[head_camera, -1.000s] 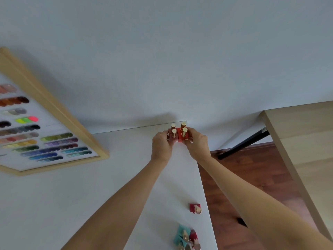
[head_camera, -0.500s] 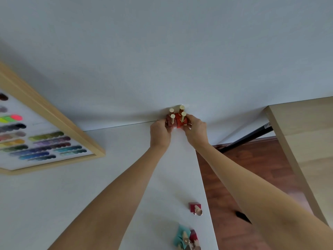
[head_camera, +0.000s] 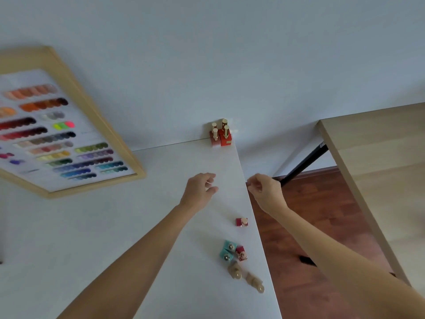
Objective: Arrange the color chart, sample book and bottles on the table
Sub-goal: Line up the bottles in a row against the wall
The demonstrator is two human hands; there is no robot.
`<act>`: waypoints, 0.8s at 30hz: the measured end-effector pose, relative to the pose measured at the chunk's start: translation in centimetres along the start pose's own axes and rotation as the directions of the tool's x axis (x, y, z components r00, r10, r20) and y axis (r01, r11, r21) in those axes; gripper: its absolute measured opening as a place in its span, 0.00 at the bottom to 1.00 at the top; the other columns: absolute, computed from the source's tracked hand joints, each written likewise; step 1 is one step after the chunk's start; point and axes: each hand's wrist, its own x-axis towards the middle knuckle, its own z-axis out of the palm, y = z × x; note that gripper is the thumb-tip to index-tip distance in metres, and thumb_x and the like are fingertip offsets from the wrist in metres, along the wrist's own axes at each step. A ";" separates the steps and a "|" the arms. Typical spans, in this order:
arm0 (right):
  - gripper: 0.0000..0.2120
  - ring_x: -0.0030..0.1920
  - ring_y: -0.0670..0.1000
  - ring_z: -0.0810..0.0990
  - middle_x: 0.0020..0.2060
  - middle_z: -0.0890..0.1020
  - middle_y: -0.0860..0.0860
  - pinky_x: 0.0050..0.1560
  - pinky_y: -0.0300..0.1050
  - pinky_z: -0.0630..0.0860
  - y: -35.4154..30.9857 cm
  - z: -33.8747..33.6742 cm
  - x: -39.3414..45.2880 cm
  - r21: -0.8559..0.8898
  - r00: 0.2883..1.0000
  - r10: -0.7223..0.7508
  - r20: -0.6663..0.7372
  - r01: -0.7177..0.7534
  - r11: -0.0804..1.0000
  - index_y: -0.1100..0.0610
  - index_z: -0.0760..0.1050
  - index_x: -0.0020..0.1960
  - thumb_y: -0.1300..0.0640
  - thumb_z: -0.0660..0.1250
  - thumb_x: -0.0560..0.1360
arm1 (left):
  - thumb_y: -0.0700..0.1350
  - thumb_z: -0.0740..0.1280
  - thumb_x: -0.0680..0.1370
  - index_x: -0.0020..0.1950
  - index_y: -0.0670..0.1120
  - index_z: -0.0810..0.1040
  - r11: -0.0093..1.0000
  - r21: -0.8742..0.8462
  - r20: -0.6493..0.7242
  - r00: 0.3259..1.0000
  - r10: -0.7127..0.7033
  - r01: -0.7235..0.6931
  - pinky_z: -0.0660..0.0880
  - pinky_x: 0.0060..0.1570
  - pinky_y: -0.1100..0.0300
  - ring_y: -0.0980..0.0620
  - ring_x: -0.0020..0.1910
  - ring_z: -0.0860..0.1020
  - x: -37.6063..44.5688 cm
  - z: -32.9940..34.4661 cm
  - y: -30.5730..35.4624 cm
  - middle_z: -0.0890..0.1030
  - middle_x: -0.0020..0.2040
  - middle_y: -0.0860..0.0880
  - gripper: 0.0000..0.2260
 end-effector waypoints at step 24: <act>0.08 0.43 0.49 0.76 0.45 0.78 0.51 0.43 0.36 0.74 -0.4 1.5 -16.1 -0.148 0.986 -0.068 0.152 0.090 0.985 0.56 0.79 0.53 0.56 0.69 0.74 | 0.39 0.67 0.77 0.56 0.40 0.80 0.878 0.352 0.164 0.945 0.283 -0.324 0.79 0.51 0.56 0.45 0.49 0.81 -8.8 4.0 4.9 0.83 0.52 0.42 0.09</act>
